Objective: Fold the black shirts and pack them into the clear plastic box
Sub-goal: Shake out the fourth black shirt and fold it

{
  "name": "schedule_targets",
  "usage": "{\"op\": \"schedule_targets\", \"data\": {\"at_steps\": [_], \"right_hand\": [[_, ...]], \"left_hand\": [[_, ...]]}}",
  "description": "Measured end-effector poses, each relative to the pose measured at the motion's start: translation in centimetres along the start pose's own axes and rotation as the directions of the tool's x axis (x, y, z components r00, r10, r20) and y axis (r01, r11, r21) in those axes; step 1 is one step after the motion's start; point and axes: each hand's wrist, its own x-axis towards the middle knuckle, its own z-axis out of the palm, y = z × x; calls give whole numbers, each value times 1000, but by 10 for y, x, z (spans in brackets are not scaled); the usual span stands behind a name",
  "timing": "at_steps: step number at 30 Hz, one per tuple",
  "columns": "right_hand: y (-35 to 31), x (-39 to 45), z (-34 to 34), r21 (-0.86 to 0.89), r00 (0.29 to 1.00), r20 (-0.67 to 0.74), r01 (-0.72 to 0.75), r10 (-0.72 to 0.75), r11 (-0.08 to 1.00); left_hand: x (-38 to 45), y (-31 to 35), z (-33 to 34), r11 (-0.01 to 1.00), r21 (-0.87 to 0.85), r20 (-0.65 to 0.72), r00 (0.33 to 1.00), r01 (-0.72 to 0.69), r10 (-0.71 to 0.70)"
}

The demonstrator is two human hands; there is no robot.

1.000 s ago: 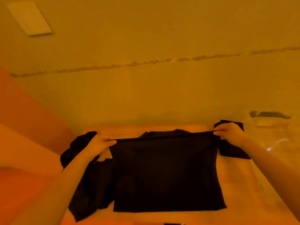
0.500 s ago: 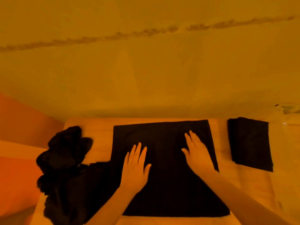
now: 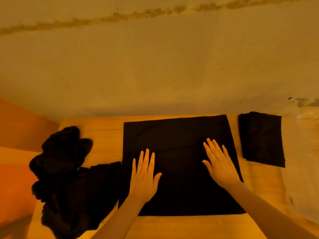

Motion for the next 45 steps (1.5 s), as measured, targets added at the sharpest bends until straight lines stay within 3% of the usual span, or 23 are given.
{"op": "schedule_targets", "data": {"at_steps": [3,7,15,19,22,24,26,28,31,33,35,38,41,43,45], "right_hand": [[-11,-17,10,-23,997,-73,28,-29,999],[-8,-39,24,-10,999,11,-38,38,999],[2,-70,30,-25,995,-87,-50,47,998],[32,-114,57,39,987,-77,-136,139,990],[41,-121,60,124,974,-115,-183,198,975],[38,-127,62,287,942,-149,-248,299,925],[32,-140,60,504,887,-128,-327,443,800],[26,-157,59,636,811,-129,-373,570,676],[17,-175,63,785,691,-31,-430,723,445],[15,-181,67,811,681,-8,-423,732,403],[17,-183,68,826,686,17,-420,728,376],[24,-188,65,813,688,55,-452,724,368],[34,-196,63,769,655,86,-522,750,368],[34,-200,57,733,664,100,-553,741,396],[27,-201,47,682,685,45,-553,727,478]], "left_hand": [[-22,-1,2,999,-10,-48,998,-48,48],[-53,-18,18,997,26,24,997,-77,77],[-81,-26,17,998,-26,52,997,-64,65],[-104,-42,31,997,-13,43,996,-82,83],[-106,-42,36,996,-26,-58,995,-89,87],[-113,-37,35,989,-151,-155,987,11,-35],[-124,-31,29,904,-358,-172,935,234,-310],[-137,-27,25,710,-566,-51,842,419,-537],[-146,-26,20,361,-782,150,715,509,-683],[-150,-24,16,231,-824,197,644,517,-739],[-154,-21,12,206,-827,206,624,523,-754],[-156,-20,10,286,-806,225,716,518,-661],[-160,-25,11,289,-797,244,720,531,-650],[-163,-27,8,254,-807,254,701,533,-666],[-163,-27,1,306,-825,167,722,476,-672]]}}
